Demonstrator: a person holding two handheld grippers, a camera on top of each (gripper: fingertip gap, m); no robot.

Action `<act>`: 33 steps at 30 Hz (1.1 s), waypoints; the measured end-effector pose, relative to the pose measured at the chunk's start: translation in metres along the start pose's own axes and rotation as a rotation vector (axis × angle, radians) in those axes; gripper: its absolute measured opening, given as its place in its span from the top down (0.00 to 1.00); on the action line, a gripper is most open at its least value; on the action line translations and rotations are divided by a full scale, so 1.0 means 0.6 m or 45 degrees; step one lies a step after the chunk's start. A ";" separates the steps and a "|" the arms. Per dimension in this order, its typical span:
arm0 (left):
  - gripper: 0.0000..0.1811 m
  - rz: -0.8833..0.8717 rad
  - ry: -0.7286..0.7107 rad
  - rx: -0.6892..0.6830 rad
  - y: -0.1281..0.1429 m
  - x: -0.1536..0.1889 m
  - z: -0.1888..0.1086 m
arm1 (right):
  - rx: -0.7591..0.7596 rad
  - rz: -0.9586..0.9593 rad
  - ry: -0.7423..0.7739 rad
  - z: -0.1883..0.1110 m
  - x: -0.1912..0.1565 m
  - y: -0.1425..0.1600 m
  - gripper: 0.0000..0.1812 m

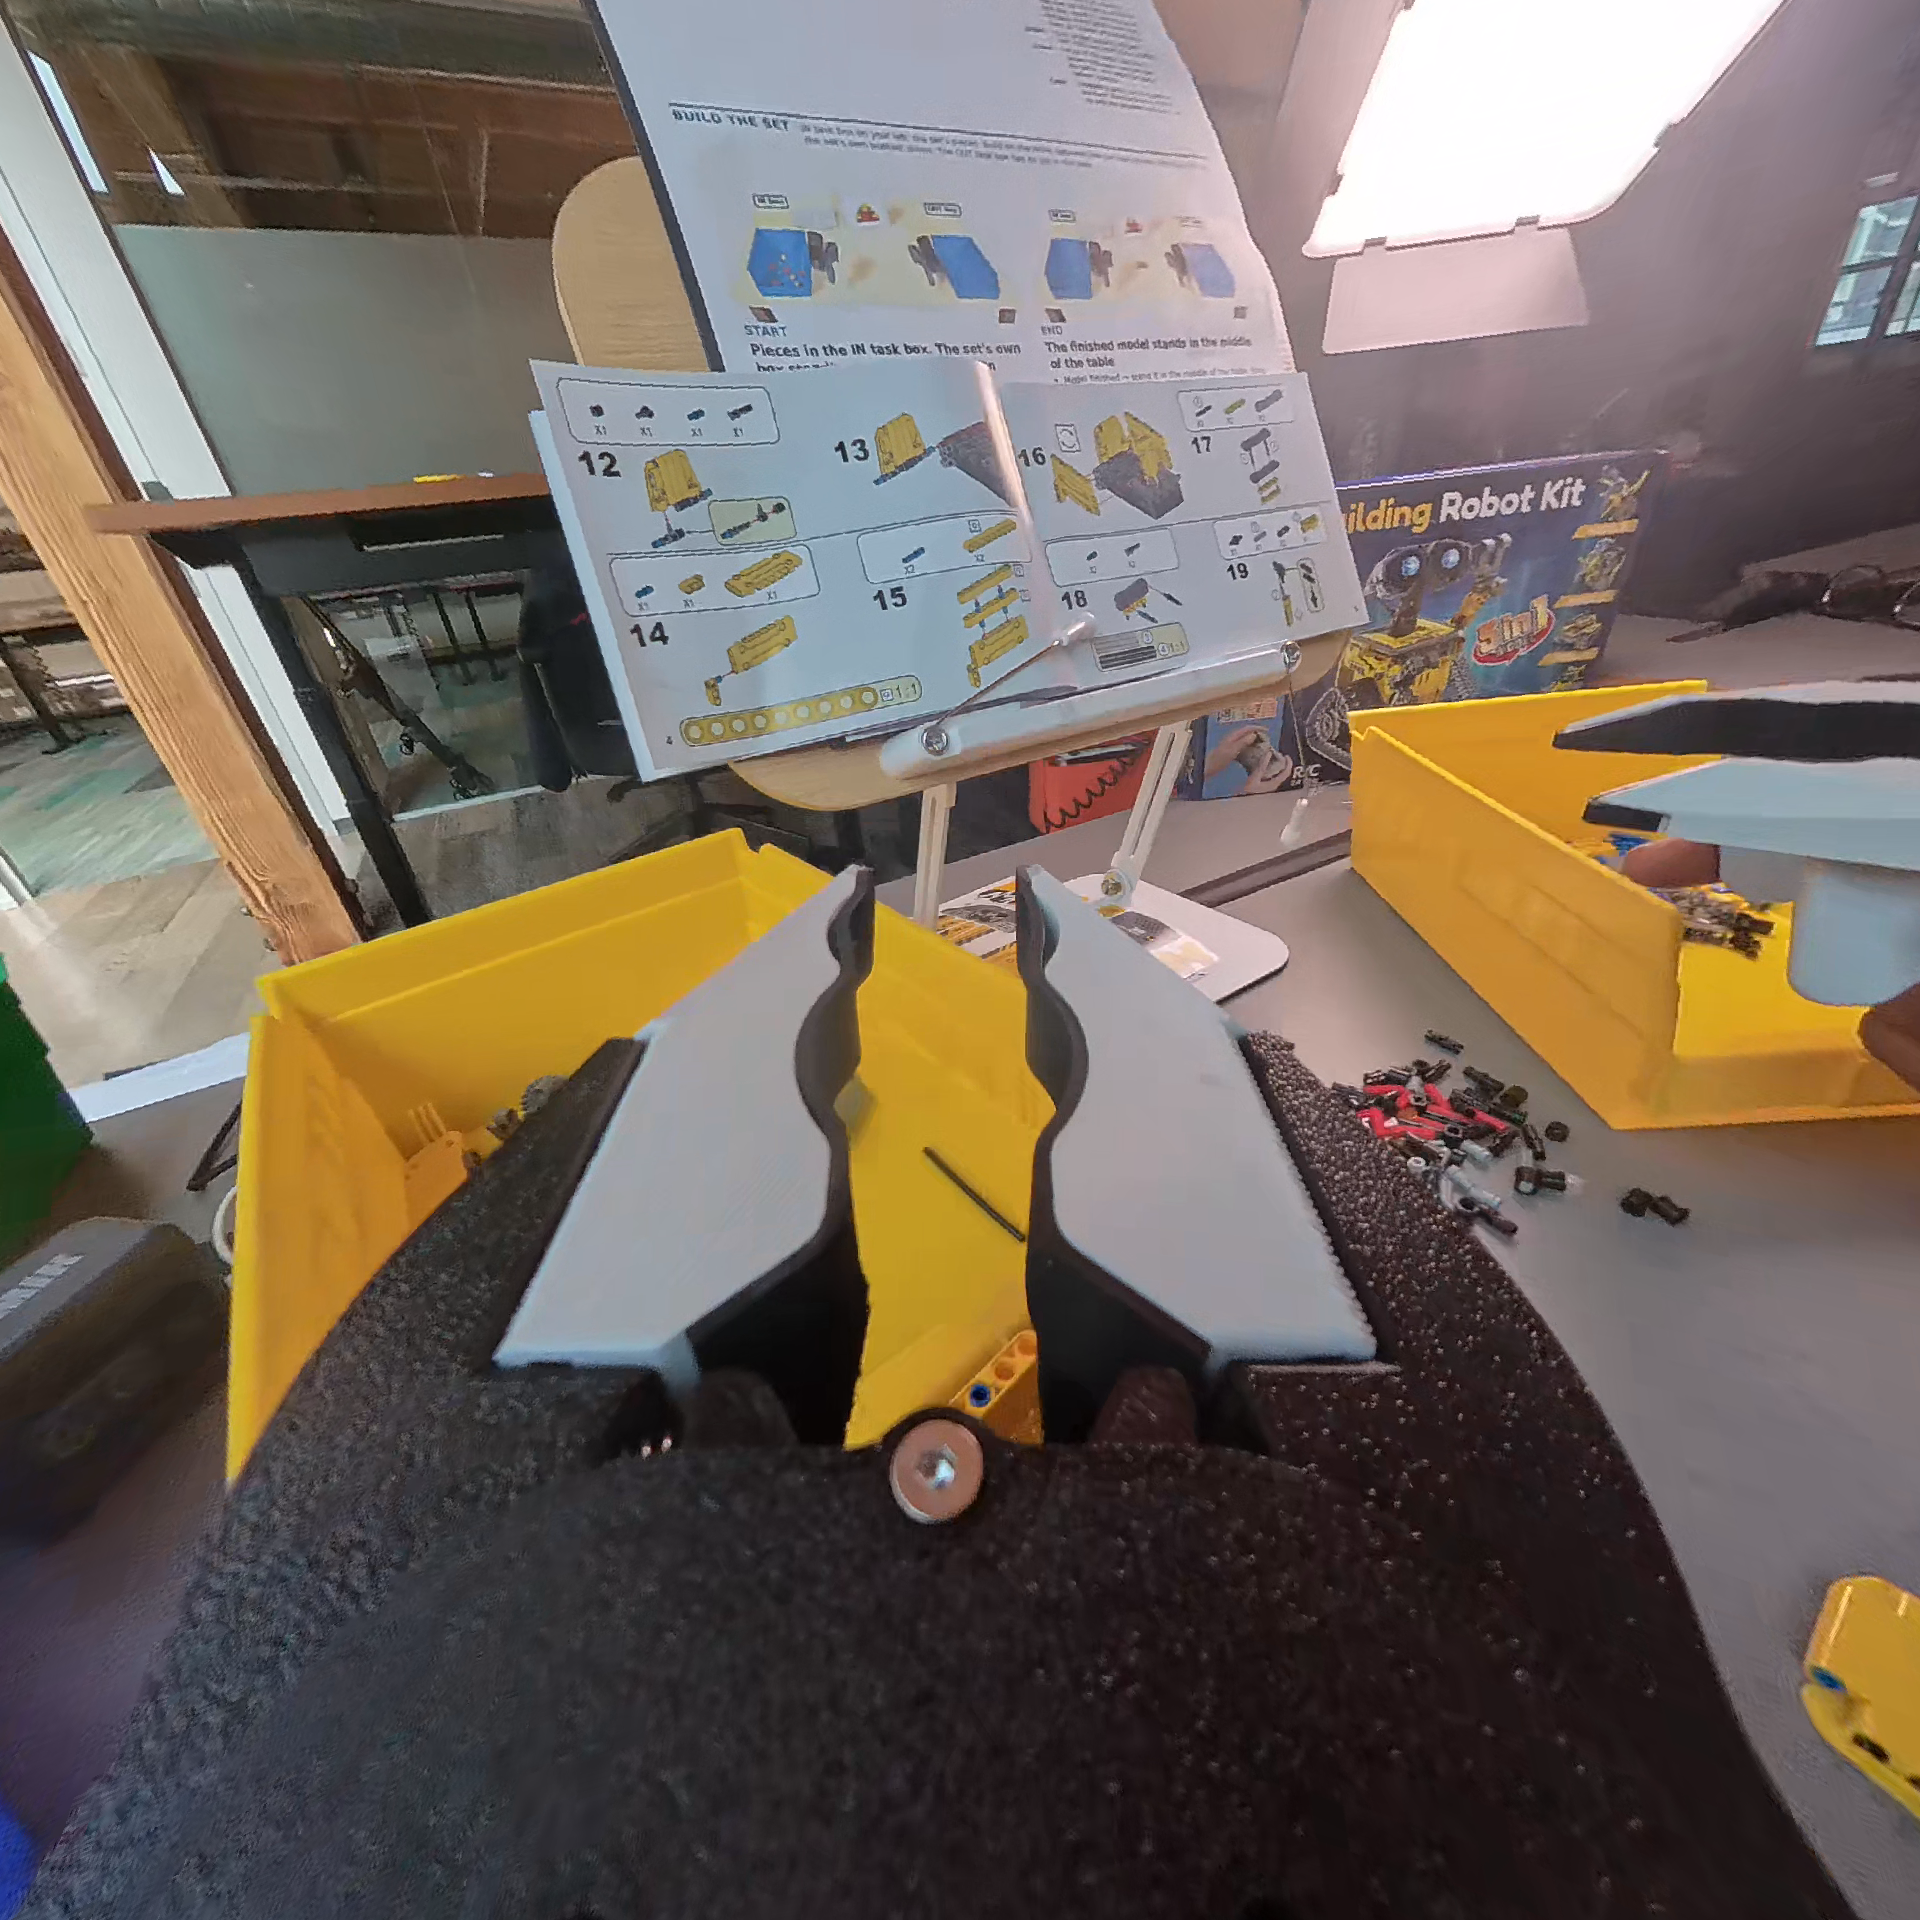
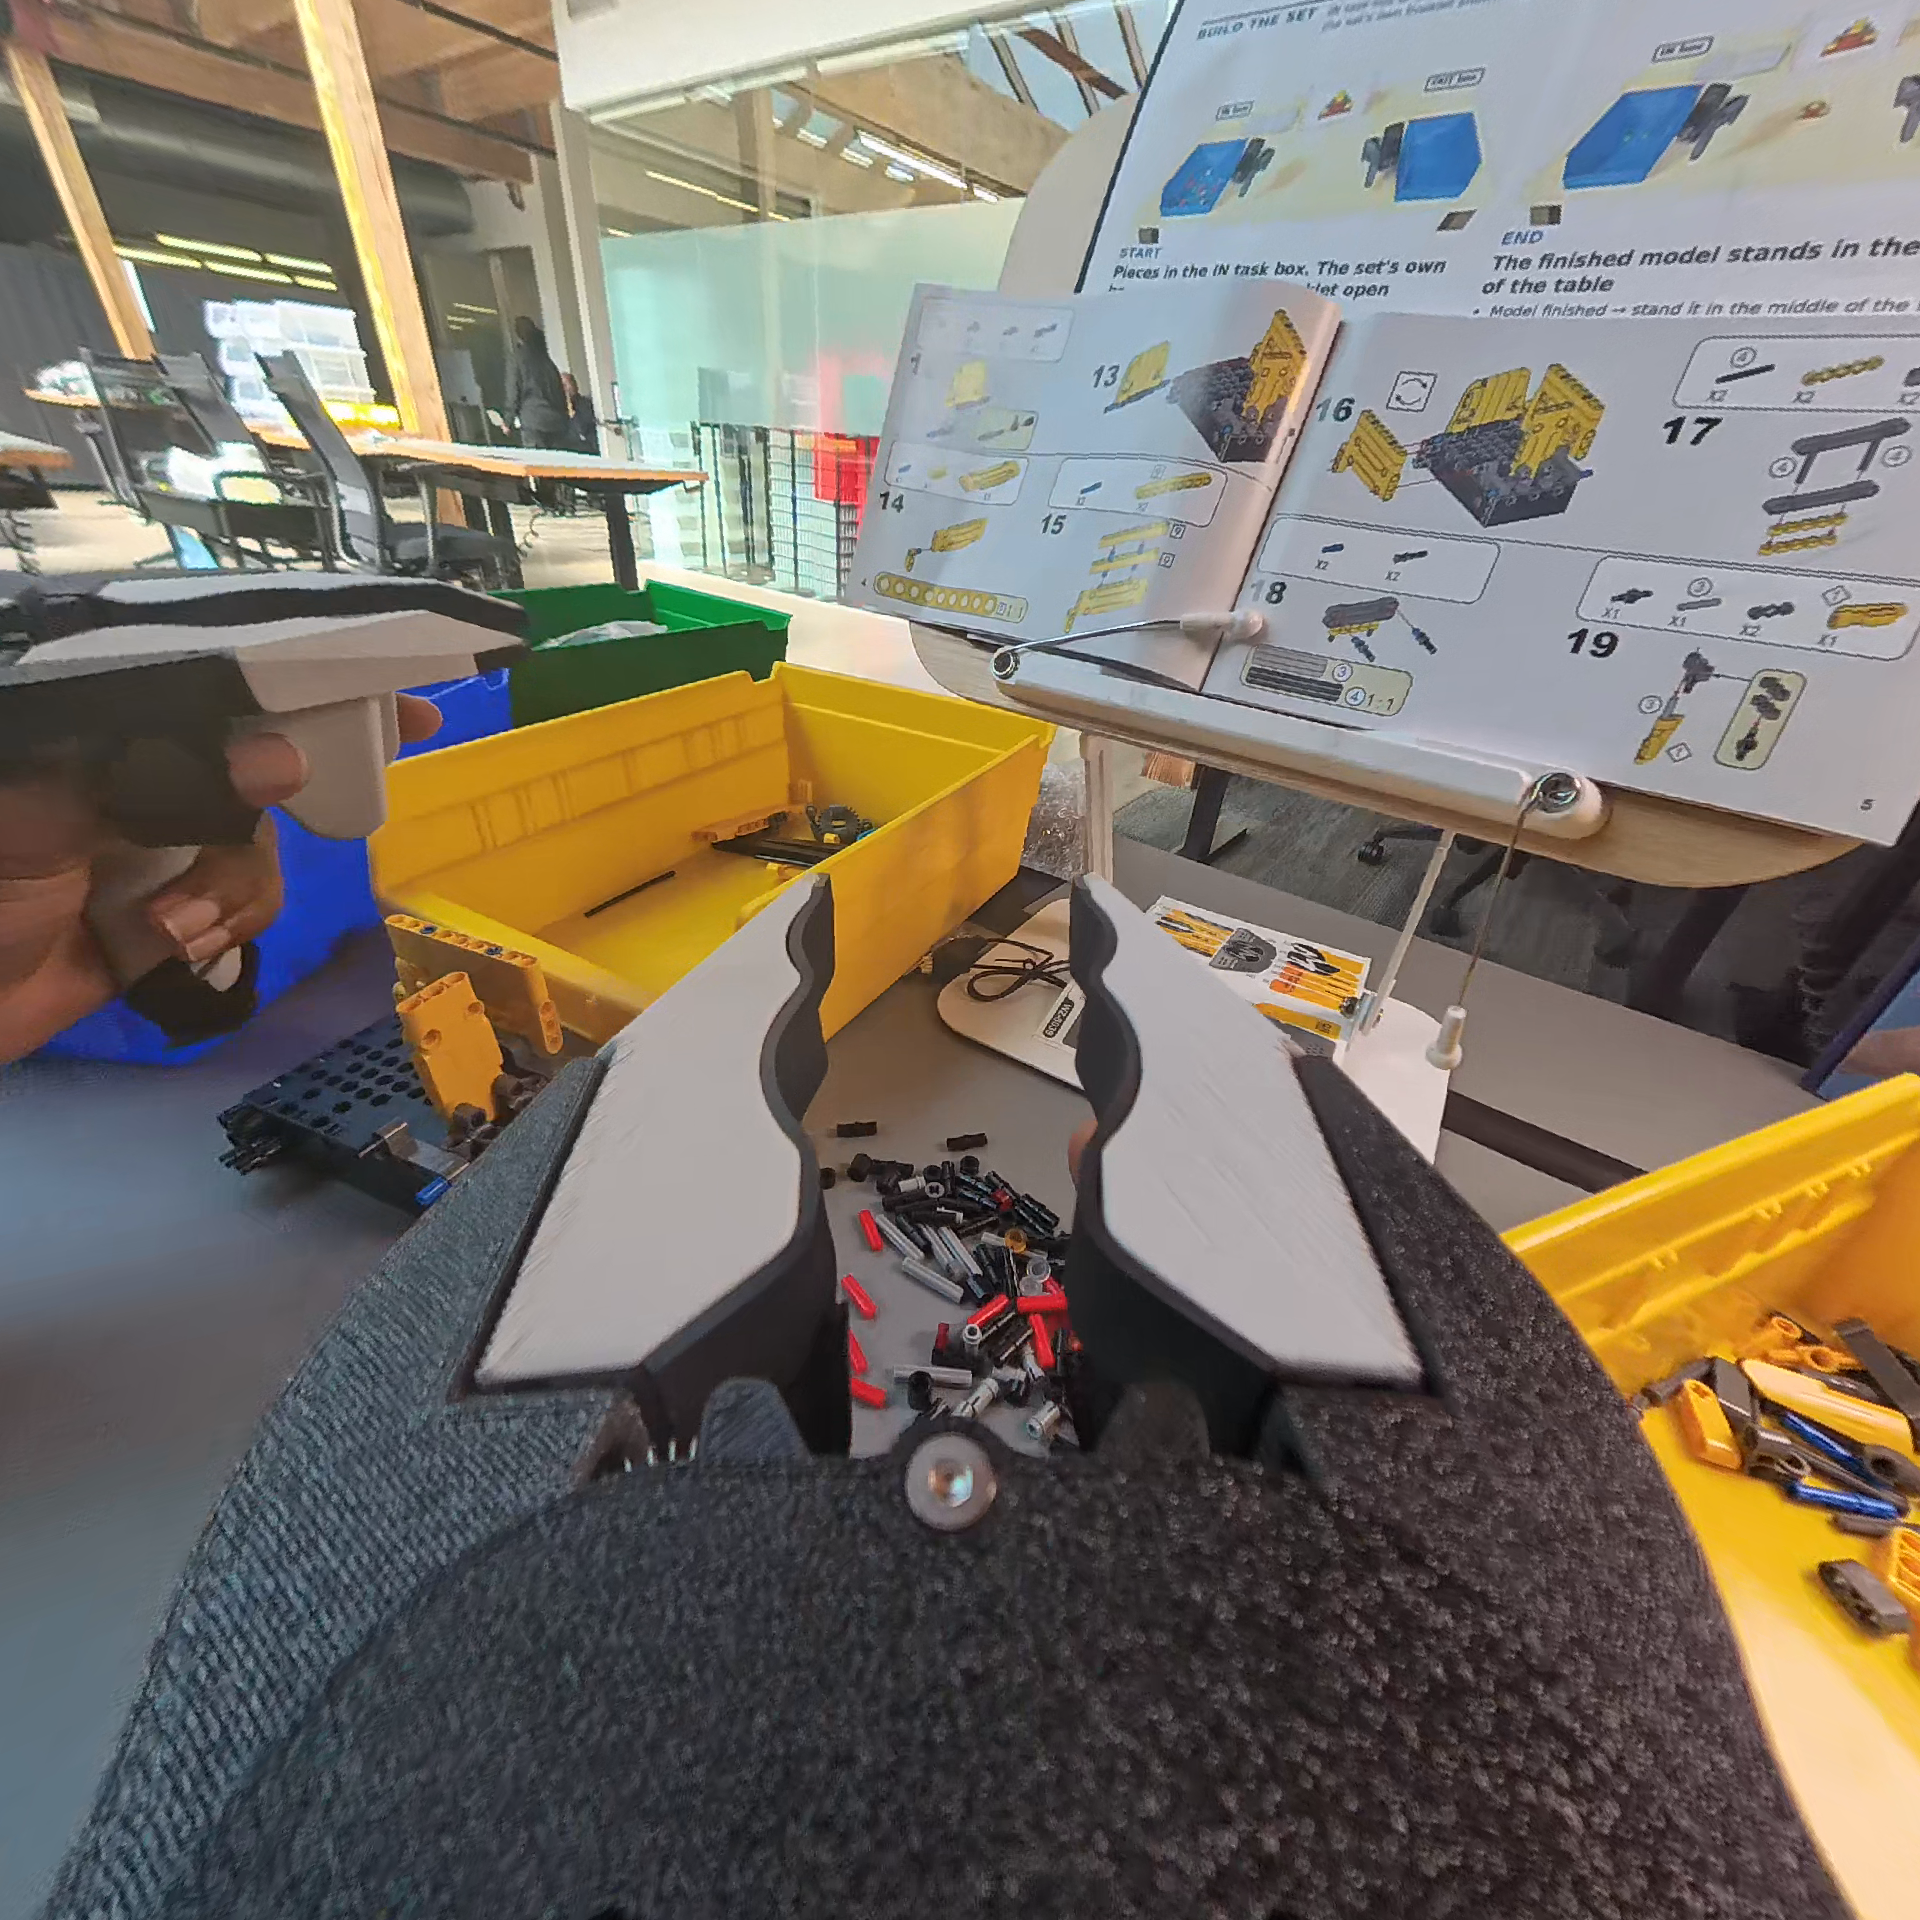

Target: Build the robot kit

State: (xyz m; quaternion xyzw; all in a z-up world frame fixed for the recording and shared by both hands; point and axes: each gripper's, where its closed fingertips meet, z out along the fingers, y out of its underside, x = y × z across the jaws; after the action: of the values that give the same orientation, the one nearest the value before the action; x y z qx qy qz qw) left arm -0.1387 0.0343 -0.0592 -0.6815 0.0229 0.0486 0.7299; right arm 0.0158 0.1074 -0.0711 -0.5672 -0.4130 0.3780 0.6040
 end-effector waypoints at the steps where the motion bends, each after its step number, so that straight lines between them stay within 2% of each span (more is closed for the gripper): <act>1: 0.85 0.012 -0.015 0.022 0.004 -0.005 -0.006 | 0.006 -0.012 -0.006 0.000 -0.002 0.000 0.75; 9: 0.81 0.020 -0.013 0.117 0.008 -0.026 -0.012 | -0.006 -0.077 -0.052 0.005 -0.021 0.019 0.76; 16: 0.89 0.097 0.008 0.166 0.007 -0.017 -0.012 | -0.057 -0.130 -0.100 0.015 -0.038 0.055 0.75; 19: 0.92 0.083 0.023 0.187 0.006 -0.013 -0.012 | -0.058 -0.166 -0.114 0.014 -0.039 0.054 0.73; 33: 0.93 -0.018 0.022 0.081 0.026 -0.012 -0.007 | 0.004 -0.120 -0.049 0.002 -0.013 0.030 0.73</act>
State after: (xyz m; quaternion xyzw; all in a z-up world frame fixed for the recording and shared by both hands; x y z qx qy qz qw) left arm -0.1471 0.0307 -0.0746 -0.6584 0.0260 0.0366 0.7513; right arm 0.0120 0.1022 -0.0897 -0.5389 -0.4501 0.3605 0.6140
